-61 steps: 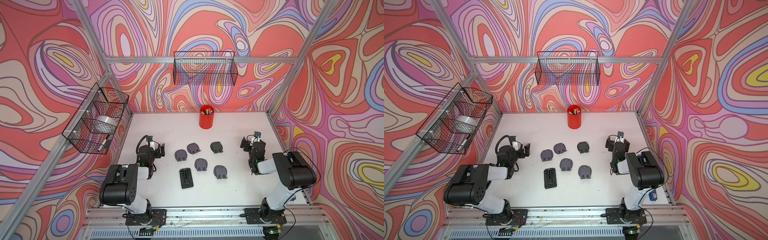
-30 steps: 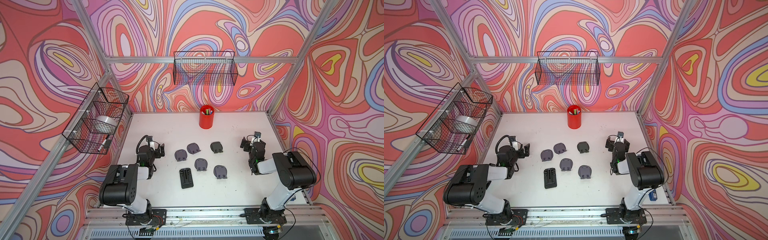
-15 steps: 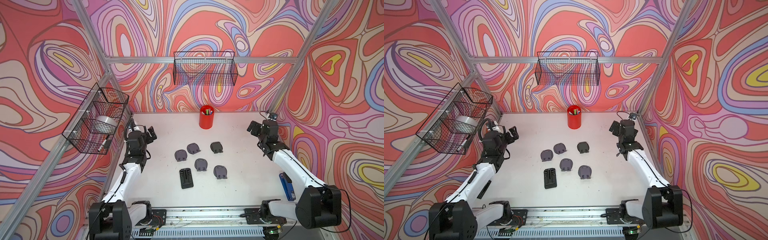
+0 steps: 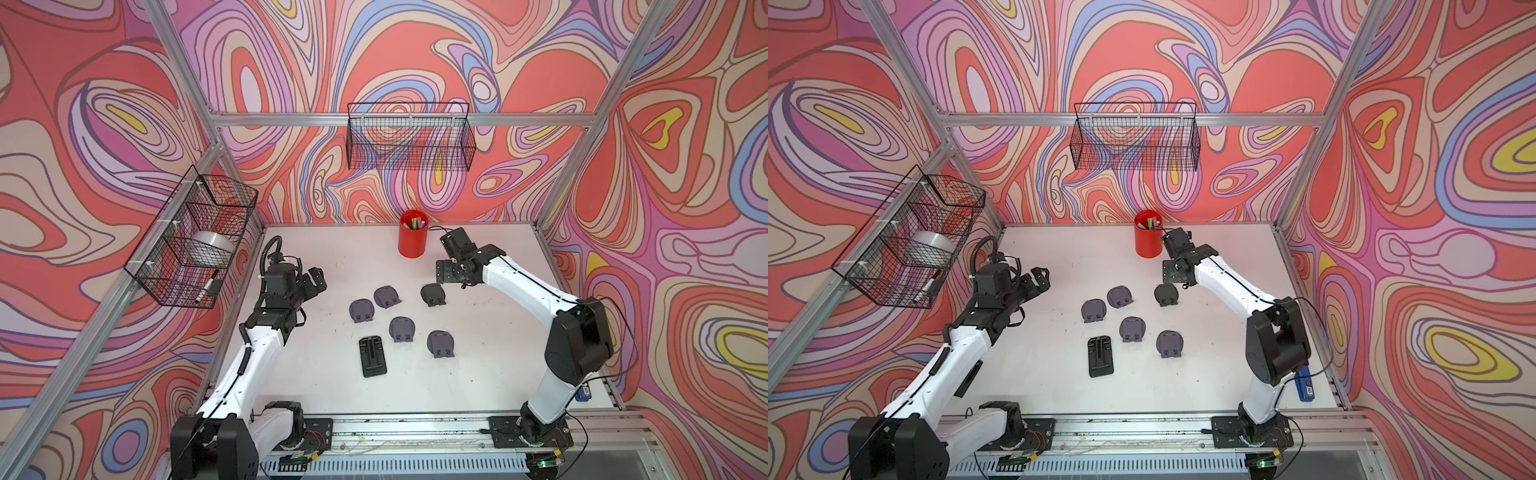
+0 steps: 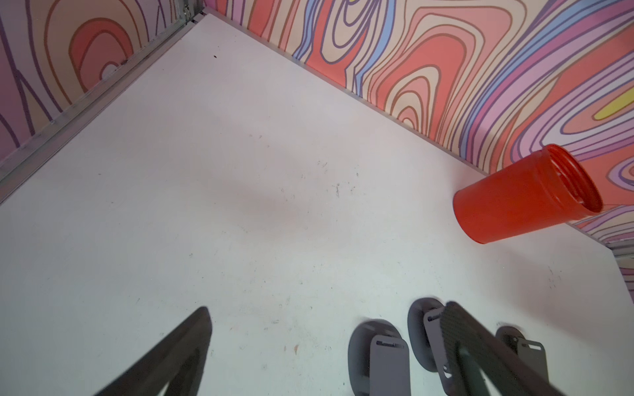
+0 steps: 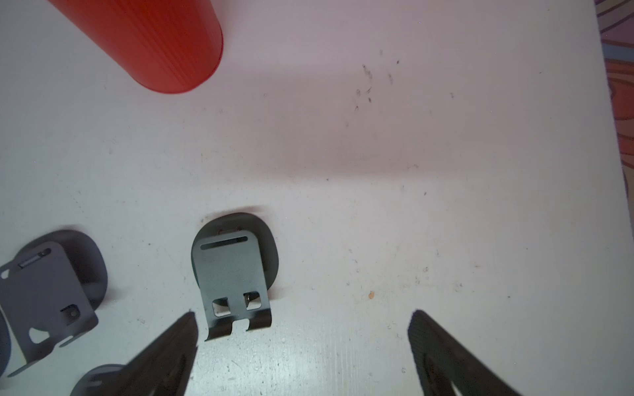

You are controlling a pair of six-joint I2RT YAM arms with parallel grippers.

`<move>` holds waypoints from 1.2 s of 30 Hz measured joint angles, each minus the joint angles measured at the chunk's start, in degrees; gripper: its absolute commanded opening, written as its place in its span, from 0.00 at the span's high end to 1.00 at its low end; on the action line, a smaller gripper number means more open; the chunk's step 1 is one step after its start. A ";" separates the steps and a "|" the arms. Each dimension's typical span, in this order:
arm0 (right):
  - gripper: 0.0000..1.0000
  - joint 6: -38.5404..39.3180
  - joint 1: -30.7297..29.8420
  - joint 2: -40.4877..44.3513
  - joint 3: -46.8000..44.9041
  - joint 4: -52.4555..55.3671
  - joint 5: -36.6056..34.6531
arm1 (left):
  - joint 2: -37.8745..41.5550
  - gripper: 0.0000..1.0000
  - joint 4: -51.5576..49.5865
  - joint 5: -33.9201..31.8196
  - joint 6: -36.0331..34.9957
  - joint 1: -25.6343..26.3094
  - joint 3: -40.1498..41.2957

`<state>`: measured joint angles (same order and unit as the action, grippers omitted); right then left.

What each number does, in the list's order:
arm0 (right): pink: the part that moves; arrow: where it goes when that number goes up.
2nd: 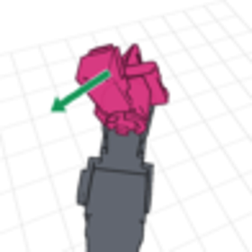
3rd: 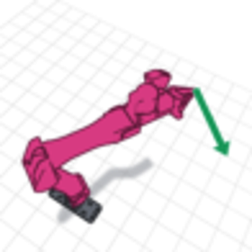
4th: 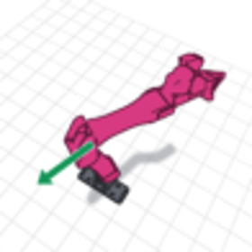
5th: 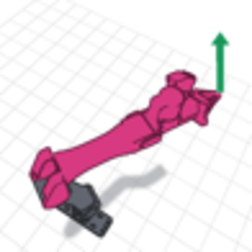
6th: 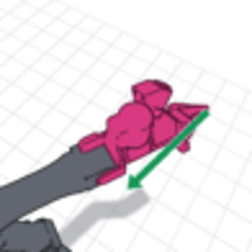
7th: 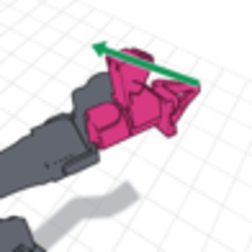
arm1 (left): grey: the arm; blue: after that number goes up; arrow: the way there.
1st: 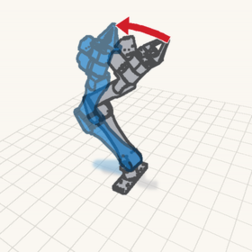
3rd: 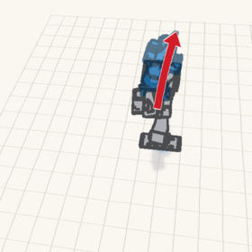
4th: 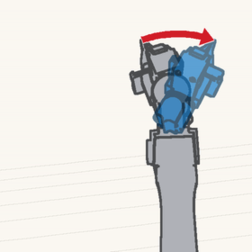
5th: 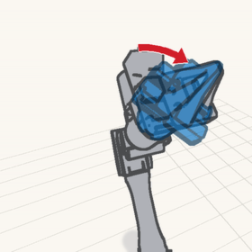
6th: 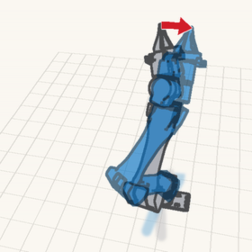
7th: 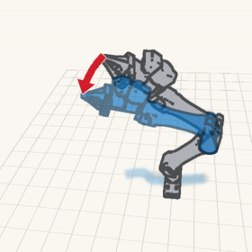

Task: Open the phone stand
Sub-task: Pick up the phone stand at the center of the board.

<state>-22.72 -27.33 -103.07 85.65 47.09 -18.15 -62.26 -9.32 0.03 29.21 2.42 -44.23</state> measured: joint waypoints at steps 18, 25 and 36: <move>0.08 3.17 -2.10 -15.63 9.25 2.91 7.52 | 1.53 0.00 -1.70 1.27 0.92 1.03 -0.07; 0.14 3.13 -2.10 -17.81 10.12 3.13 8.09 | 1.53 0.00 -1.70 1.46 1.03 1.05 -0.04; 0.17 2.91 -2.10 -18.60 9.27 3.02 8.61 | 1.53 0.00 -1.70 1.66 1.05 1.31 -0.04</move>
<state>-19.81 -29.43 -121.67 94.91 50.11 -9.54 -60.73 -11.03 1.69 30.26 3.73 -44.27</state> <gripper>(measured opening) 0.836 0.999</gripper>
